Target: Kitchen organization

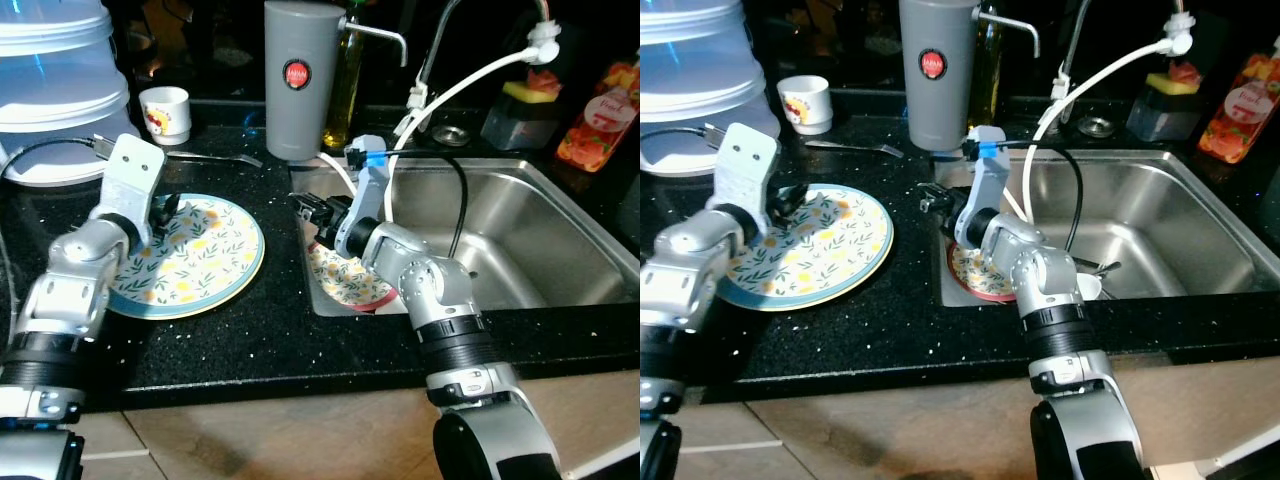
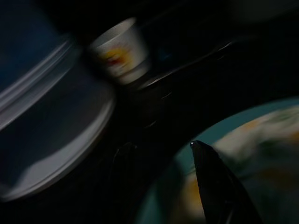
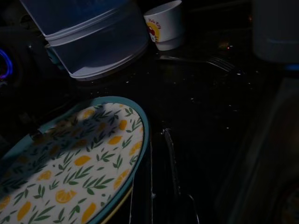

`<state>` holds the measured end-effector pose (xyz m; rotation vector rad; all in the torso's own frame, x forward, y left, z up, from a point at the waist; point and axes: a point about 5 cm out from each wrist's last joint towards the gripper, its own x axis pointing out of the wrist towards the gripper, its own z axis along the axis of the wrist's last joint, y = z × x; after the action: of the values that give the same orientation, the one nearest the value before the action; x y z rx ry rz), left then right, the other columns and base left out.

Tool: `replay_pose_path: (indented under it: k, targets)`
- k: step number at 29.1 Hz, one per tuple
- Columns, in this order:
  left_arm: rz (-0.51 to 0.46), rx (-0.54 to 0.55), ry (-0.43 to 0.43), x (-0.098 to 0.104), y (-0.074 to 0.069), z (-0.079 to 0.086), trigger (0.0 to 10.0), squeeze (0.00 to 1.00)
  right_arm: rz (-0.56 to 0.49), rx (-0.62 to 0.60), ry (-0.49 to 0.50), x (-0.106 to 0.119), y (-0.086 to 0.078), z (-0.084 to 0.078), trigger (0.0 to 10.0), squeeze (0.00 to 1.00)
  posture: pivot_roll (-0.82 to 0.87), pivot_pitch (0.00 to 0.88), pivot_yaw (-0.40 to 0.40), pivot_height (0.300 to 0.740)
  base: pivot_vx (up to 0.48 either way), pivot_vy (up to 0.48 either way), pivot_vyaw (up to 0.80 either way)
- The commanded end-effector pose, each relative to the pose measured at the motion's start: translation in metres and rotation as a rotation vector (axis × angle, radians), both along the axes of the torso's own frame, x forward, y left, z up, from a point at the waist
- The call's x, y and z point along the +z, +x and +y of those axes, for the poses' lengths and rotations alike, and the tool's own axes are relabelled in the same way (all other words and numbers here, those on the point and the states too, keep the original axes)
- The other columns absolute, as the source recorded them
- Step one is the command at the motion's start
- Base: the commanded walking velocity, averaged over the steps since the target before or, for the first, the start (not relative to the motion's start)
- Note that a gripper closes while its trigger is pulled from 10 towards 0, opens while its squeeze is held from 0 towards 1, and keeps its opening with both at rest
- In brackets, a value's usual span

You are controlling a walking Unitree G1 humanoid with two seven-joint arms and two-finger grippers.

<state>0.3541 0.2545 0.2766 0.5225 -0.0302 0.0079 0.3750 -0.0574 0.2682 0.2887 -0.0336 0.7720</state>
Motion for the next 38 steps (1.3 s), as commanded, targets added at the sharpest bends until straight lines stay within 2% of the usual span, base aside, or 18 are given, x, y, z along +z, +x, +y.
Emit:
replay_pose_path:
  k: [1,10,15,18,21,23,24,28,32,33,38]
  targets:
    - [0.021,0.04,-0.022,-0.004,-0.005,0.005,10.0,0.0,0.002,0.014,0.009,-0.004,-0.001,0.003,10.0,0.0,0.11,0.082,-0.038,0.74,0.0,0.0,0.0]
    - [0.109,0.015,-0.094,-0.018,-0.013,0.003,10.0,0.0,-0.006,0.022,0.005,-0.002,-0.001,0.005,10.0,0.0,0.11,0.082,-0.038,0.74,0.0,0.0,0.0]
    - [0.124,-0.046,-0.131,-0.022,-0.012,-0.008,10.0,0.0,-0.011,0.02,0.006,-0.001,-0.002,0.004,10.0,0.0,0.11,0.082,-0.038,0.74,0.0,0.0,0.0]
    - [0.191,-0.004,-0.151,-0.027,-0.011,-0.008,10.0,0.0,-0.01,0.018,0.009,-0.001,-0.001,0.003,10.0,0.0,0.11,0.083,-0.03,0.74,0.0,0.0,0.0]
    - [0.211,0.013,-0.158,-0.029,-0.012,-0.007,10.0,0.0,-0.011,0.018,0.009,-0.001,-0.002,0.003,10.0,0.0,0.11,0.083,-0.03,0.74,0.0,0.0,0.0]
    - [0.277,0.041,-0.199,-0.038,-0.014,-0.005,10.0,0.0,-0.009,0.017,0.006,-0.002,-0.002,0.002,10.0,0.0,0.11,0.086,-0.031,0.74,0.0,0.0,0.0]
    - [0.277,0.041,-0.199,-0.038,-0.014,-0.005,10.0,0.0,-0.009,0.017,0.006,-0.002,-0.002,0.002,10.0,0.0,0.11,0.086,-0.031,0.74,0.0,0.0,0.0]
    - [0.349,0.032,-0.3,-0.046,-0.014,-0.011,10.0,0.0,-0.011,0.017,0.002,-0.002,-0.001,0.001,10.0,0.0,0.11,0.089,-0.032,0.74,0.0,0.0,0.0]
    - [0.354,0.008,-0.324,-0.045,-0.013,-0.016,10.0,0.0,-0.012,0.016,0.001,-0.002,-0.001,0.001,10.0,0.0,0.11,0.089,-0.032,0.74,0.0,0.0,0.0]
    - [0.337,-0.062,-0.402,-0.039,-0.01,-0.029,10.0,0.0,-0.015,0.015,0.0,-0.001,0.0,0.001,10.0,0.0,0.11,0.089,-0.032,0.74,0.0,0.0,0.0]
    - [0.286,-0.128,-0.485,-0.028,-0.007,-0.04,10.0,0.0,-0.021,0.012,-0.001,0.0,0.0,0.0,10.0,0.0,0.1,0.092,-0.034,0.74,0.0,0.0,0.0]
